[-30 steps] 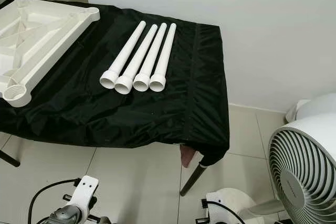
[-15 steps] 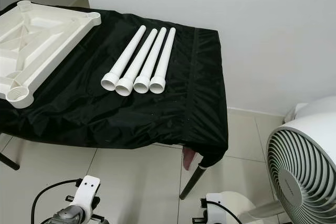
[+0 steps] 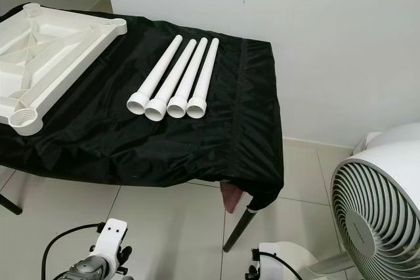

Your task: Building children table

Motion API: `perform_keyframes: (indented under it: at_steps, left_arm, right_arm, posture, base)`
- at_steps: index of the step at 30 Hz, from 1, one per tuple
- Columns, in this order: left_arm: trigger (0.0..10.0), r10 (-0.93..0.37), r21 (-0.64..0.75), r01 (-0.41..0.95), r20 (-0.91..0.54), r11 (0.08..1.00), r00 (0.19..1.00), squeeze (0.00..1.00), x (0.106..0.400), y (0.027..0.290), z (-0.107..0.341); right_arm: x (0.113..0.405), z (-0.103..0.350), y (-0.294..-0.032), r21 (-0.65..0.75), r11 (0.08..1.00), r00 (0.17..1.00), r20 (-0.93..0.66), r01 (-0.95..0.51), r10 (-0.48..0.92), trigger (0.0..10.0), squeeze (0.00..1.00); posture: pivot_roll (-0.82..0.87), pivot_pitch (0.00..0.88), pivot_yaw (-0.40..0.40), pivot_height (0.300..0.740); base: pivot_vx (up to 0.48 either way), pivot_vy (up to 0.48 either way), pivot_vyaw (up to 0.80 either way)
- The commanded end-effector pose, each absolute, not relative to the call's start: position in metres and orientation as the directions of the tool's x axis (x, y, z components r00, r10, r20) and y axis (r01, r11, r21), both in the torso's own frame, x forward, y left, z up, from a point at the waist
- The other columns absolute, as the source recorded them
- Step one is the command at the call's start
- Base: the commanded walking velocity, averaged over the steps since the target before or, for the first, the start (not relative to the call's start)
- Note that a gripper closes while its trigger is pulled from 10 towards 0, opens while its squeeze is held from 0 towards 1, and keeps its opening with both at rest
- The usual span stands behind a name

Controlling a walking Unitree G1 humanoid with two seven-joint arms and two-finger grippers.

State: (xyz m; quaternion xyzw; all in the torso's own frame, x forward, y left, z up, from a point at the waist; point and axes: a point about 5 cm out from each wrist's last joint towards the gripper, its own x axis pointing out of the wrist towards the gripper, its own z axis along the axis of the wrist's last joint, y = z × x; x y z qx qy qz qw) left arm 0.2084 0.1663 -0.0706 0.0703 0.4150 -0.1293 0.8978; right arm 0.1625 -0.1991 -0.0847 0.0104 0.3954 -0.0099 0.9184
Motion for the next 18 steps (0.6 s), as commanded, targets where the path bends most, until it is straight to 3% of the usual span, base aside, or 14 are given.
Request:
perform_keyframes:
  at_steps: [1, 4, 5, 15, 16, 17, 18]
  left_arm:
    - [10.0, -0.199, -0.010, 0.306, -0.779, 0.952, 0.594, 1.00, 0.2002, 0.1641, -0.0752]
    - [10.0, -0.197, -0.010, 0.301, -0.778, 0.954, 0.597, 1.00, 0.1998, 0.1645, -0.0753]
    - [10.0, -0.185, -0.004, 0.291, -0.780, 0.957, 0.598, 0.00, 0.1991, 0.1654, -0.0757]
    - [10.0, -0.159, 0.013, 0.276, -0.793, 0.961, 0.589, 0.00, 0.1952, 0.1653, -0.0784]
    - [10.0, -0.170, -0.013, 0.262, -0.793, 0.965, 0.585, 0.07, 0.1943, 0.1645, -0.0788]
    - [10.0, -0.177, -0.021, 0.263, -0.790, 0.965, 0.587, 1.00, 0.1943, 0.1641, -0.0787]
    - [10.0, -0.183, -0.027, 0.263, -0.788, 0.964, 0.588, 1.00, 0.1943, 0.1643, -0.0785]
  right_arm:
    - [0.1558, -0.0877, -0.2015, 0.013, 0.999, 0.667, -0.745, 0.039, -0.016, 10.0, 1.00]
    - [0.1551, -0.0879, -0.2015, 0.010, 0.999, 0.666, -0.745, 0.037, -0.017, 10.0, 1.00]
    - [0.1533, -0.0885, -0.2020, 0.004, 0.999, 0.663, -0.749, 0.036, -0.021, 10.0, 0.00]
    - [0.1486, -0.0904, -0.2017, 0.014, 0.998, 0.655, -0.755, 0.059, -0.028, 10.0, 0.00]
    - [0.1485, -0.0906, -0.2010, 0.017, 0.998, 0.655, -0.755, 0.060, -0.026, 10.0, 0.67]
    - [0.1485, -0.0907, -0.2001, 0.018, 0.998, 0.655, -0.755, 0.060, -0.026, 10.0, 1.00]
    - [0.1486, -0.0908, -0.1992, 0.017, 0.998, 0.655, -0.755, 0.060, -0.026, 10.0, 1.00]
  posture:
    - [-0.05, 0.000, -0.040, 0.740]
    - [-0.05, 0.000, -0.037, 0.740]
    - [-0.05, 0.000, -0.035, 0.740]
    - [-0.05, 0.000, -0.017, 0.740]
    - [-0.06, 0.000, -0.017, 0.740]
    - [-0.06, 0.000, -0.021, 0.740]
    - [-0.07, 0.000, -0.025, 0.740]
  base:
    - [0.000, 0.000, 0.00]
    - [0.000, 0.000, 0.00]
    - [0.000, 0.000, 0.00]
    - [0.000, 0.000, 0.00]
    - [0.000, 0.000, 0.00]
    - [0.000, 0.000, 0.00]
    - [0.000, 0.000, 0.00]
